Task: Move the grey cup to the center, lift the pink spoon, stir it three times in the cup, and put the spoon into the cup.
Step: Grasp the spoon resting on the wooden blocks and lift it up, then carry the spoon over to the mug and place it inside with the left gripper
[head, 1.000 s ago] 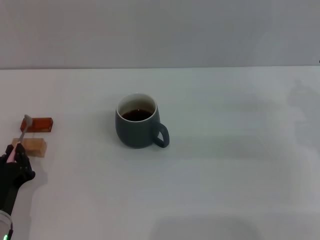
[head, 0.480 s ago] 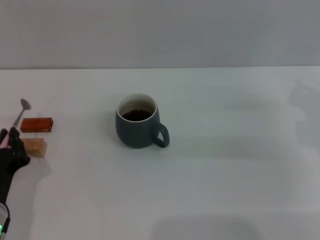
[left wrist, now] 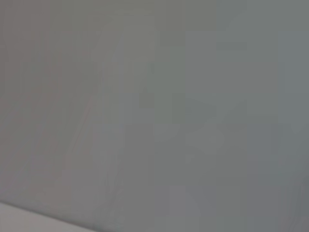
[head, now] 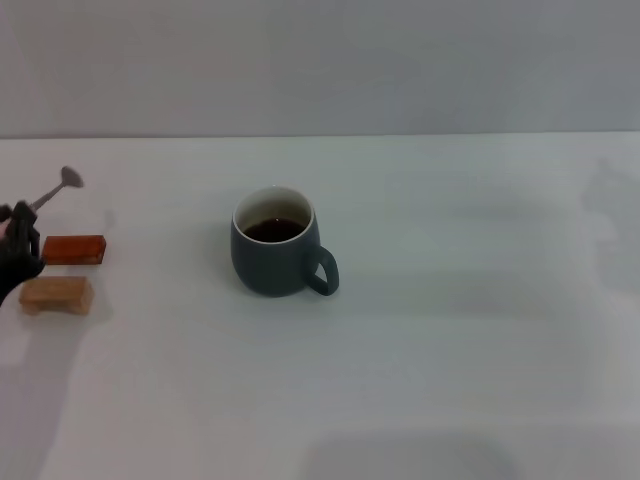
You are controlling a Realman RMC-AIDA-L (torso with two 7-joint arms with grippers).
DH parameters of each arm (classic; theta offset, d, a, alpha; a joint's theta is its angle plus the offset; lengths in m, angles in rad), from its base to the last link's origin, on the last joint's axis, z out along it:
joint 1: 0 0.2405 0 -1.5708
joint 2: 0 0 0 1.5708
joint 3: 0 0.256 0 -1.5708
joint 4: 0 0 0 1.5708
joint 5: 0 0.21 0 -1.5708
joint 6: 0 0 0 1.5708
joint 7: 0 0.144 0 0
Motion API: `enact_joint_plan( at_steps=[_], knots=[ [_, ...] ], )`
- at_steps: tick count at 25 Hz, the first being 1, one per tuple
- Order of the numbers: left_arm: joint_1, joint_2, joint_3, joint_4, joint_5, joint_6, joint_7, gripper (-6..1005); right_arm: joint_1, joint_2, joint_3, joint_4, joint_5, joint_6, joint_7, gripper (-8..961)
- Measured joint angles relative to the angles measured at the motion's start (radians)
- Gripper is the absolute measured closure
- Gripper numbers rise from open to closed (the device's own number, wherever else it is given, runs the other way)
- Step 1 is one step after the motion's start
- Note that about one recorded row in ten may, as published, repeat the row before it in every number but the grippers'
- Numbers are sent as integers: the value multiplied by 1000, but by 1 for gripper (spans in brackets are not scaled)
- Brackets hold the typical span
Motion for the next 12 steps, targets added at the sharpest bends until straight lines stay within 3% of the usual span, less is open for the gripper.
enact_joint_plan(
  at_steps=[3,4,5,12],
  knots=[
    [38,13,-114,-140,61,-202,-8,854,0,0,2,-1,0,0,0,955],
    [38,13,-114,-140,61,-202,-8,854,0,0,2,-1,0,0,0,955],
    [55,9,-165,-205,95,-293,-10,854,0,0,3,-3,0,0,0,955],
    [64,9,-236,-328,133,-459,-5,854,3,0,12,-7,0,0,0,955]
  ],
)
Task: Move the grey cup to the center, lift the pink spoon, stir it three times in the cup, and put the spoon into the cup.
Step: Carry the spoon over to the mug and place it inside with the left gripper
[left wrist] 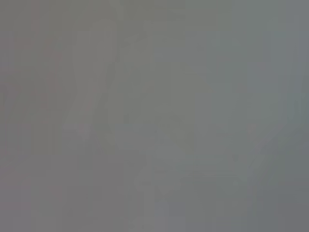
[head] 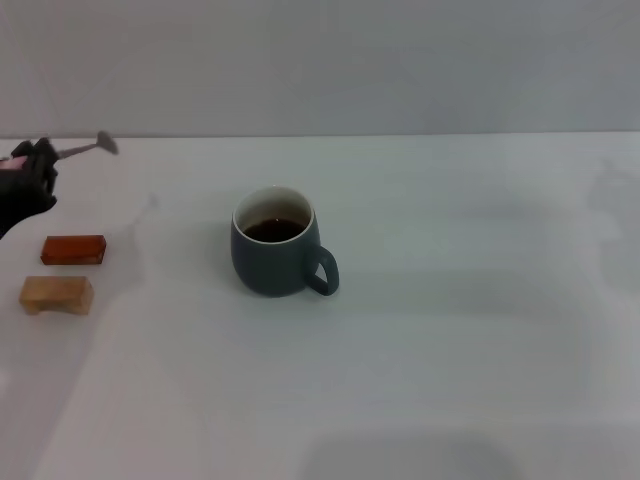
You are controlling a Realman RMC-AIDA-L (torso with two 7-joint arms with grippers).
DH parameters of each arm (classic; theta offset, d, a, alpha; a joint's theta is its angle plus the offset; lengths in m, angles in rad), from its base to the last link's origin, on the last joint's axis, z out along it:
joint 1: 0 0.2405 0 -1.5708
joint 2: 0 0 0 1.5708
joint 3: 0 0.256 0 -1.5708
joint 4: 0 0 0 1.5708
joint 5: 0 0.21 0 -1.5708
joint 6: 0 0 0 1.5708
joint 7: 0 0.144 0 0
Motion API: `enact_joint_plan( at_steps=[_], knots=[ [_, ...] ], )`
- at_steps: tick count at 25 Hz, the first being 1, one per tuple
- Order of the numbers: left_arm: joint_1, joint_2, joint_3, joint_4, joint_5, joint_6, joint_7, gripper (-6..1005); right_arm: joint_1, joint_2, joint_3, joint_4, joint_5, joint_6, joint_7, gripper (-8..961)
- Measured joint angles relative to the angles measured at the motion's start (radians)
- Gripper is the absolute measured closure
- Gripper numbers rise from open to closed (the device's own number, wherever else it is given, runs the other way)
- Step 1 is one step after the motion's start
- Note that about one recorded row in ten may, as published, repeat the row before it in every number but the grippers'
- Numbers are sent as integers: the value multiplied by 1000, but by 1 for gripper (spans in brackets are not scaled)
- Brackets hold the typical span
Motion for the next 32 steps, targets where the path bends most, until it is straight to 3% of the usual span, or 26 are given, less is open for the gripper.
enact_joint_plan(
  at_steps=[4,10,11,12,15,16,17,18,19,20,21,22,24,32],
  knots=[
    [-15,2,-32,-79,34,-102,4,854,0,0,2,-1,0,0,0,955],
    [-64,-13,-112,-178,76,-304,14,854,1,0,5,-2,0,-4,0,955],
    [-95,-29,-143,-191,73,-381,43,854,2,0,6,-2,0,-5,0,955],
    [-95,-29,-143,-191,73,-381,43,855,2,0,6,-2,0,-5,0,955],
    [-142,-72,-189,-202,68,-505,118,855,2,0,8,-2,0,-6,0,955],
    [-172,-109,-226,-208,64,-591,180,855,2,0,11,-2,0,-7,0,955],
    [-172,-109,-226,-208,64,-591,180,855,2,0,12,-2,0,-7,0,955],
    [-184,-127,-244,-211,58,-626,210,855,2,0,12,-2,0,-7,0,955],
    [-204,-167,-285,-214,25,-700,291,855,4,0,13,-3,0,-8,0,955],
    [-204,-167,-285,-214,25,-700,291,855,5,0,14,-4,0,-8,0,955],
    [-224,-210,-348,-215,-29,-786,390,855,6,0,14,-6,0,-8,0,955],
    [-224,-210,-348,-215,-29,-786,390,855,6,0,14,-6,0,-8,0,955],
    [-248,-248,-427,-216,-88,-879,490,855,8,0,15,-7,0,-8,0,955],
    [-299,-245,-459,-202,-90,-970,525,855,14,0,18,-8,0,-4,0,955]
  ],
)
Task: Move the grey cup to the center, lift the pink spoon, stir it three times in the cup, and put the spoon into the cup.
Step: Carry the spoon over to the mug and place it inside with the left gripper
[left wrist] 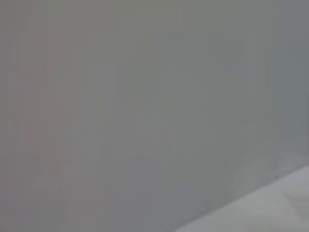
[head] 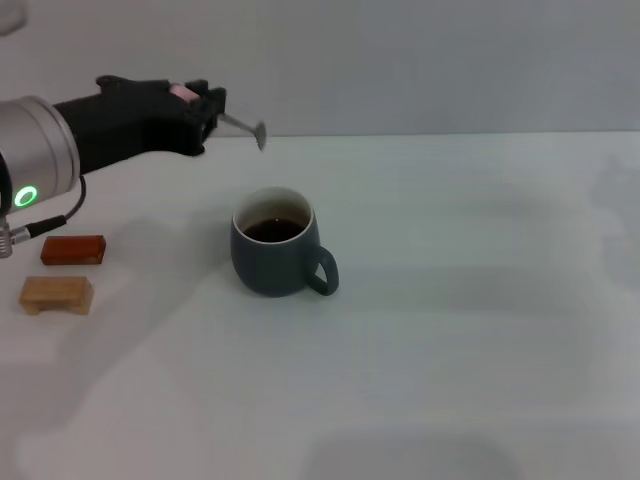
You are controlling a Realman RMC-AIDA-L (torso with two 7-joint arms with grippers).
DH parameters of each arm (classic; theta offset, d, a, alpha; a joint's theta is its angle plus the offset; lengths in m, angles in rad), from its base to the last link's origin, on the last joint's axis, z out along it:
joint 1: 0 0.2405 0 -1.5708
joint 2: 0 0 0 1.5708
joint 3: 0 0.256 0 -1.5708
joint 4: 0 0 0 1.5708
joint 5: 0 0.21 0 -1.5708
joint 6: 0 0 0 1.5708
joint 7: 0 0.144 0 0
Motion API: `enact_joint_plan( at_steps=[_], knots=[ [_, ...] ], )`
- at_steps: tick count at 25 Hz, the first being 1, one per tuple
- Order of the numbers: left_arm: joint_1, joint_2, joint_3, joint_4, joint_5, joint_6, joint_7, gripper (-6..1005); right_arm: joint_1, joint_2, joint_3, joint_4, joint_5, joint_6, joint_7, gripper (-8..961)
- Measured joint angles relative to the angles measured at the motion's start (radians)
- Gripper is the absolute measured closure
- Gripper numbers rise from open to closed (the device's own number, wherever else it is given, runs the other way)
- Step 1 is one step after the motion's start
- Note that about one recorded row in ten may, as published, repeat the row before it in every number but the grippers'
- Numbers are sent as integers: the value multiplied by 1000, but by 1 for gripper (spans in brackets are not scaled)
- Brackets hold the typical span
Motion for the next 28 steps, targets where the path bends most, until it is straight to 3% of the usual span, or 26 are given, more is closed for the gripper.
enact_joint_plan(
  at_steps=[9,22,28],
  knots=[
    [-141,-1,-84,80,60,-230,37,855,-2,0,0,0,0,2,0,955],
    [-296,1,-135,144,153,-403,54,855,-39,4,-22,26,0,2,0,955],
    [-390,1,-147,236,201,-438,93,855,-83,5,-39,62,0,1,0,955]
  ],
)
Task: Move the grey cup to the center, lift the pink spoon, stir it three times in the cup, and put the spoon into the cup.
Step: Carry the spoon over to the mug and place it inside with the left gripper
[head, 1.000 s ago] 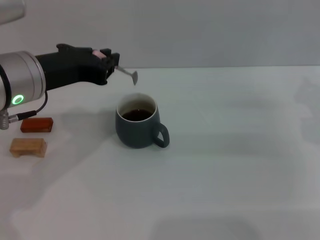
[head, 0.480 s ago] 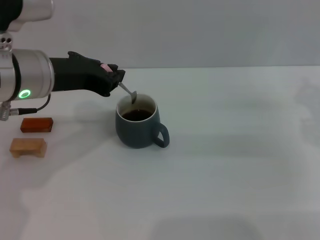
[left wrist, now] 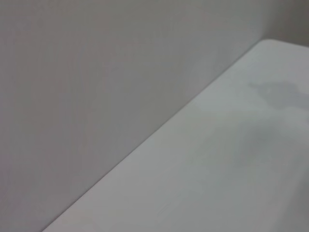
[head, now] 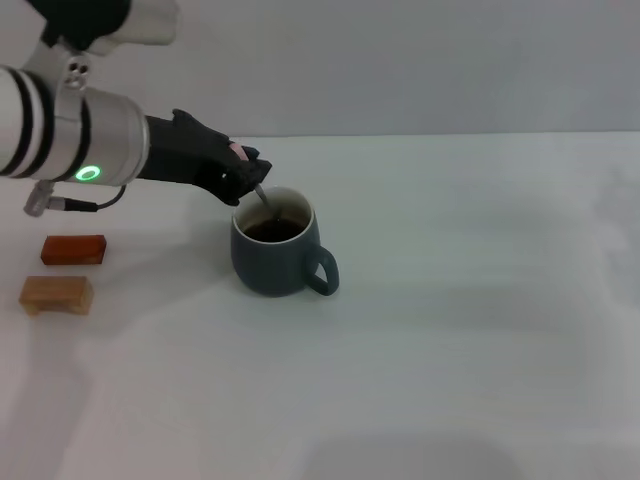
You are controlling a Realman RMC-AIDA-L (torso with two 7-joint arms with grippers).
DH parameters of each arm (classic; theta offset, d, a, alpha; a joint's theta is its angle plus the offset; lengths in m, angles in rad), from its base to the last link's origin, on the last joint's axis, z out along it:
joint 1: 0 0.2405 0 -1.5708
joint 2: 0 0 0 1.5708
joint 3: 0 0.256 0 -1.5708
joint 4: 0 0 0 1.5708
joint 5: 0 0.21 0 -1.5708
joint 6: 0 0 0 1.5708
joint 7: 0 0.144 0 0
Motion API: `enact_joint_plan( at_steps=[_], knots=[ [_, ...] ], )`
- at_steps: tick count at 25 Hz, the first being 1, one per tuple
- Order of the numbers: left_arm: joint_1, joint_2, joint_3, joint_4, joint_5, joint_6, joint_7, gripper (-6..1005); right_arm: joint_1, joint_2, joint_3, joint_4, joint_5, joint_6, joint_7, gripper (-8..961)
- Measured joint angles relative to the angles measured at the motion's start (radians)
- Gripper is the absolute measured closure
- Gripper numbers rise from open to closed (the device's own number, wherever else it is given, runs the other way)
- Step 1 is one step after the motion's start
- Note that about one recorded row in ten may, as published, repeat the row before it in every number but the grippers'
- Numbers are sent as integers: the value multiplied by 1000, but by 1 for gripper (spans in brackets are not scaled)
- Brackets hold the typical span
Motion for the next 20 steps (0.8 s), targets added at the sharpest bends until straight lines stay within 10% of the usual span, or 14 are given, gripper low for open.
enact_joint_plan(
  at_steps=[20],
  knots=[
    [-159,0,-67,183,94,-55,131,855,-157,7,24,67,6,-47,3,955]
  ],
)
